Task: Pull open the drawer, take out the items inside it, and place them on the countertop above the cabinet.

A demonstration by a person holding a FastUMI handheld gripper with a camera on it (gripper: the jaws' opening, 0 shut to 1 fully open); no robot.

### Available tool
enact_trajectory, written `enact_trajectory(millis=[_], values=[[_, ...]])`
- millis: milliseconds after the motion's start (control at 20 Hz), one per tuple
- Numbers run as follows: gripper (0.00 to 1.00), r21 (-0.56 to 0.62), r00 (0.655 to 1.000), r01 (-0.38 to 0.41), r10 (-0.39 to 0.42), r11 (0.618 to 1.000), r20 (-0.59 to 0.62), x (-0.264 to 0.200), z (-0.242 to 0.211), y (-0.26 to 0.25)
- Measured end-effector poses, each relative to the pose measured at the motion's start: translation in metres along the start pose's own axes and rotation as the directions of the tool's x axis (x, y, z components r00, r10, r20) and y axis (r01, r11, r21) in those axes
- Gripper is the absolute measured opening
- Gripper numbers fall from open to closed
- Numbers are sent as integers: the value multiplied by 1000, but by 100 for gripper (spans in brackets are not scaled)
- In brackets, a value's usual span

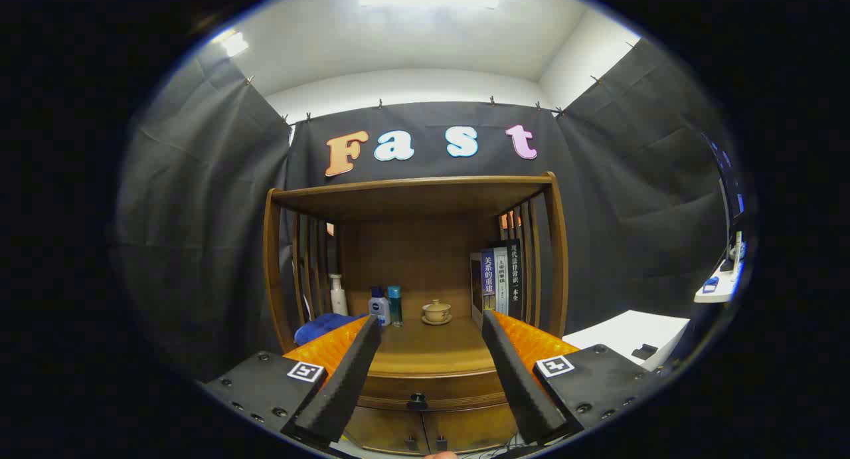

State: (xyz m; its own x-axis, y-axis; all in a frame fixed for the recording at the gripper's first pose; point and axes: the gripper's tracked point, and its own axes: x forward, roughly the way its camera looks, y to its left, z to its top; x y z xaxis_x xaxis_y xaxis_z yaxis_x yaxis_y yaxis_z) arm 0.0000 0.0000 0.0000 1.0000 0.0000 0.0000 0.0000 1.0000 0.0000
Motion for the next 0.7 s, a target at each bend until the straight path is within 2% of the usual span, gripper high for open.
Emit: enact_trajectory(millis=[700], values=[[100, -12, 1000, 15, -15, 1000, 18, -3, 3, 2]])
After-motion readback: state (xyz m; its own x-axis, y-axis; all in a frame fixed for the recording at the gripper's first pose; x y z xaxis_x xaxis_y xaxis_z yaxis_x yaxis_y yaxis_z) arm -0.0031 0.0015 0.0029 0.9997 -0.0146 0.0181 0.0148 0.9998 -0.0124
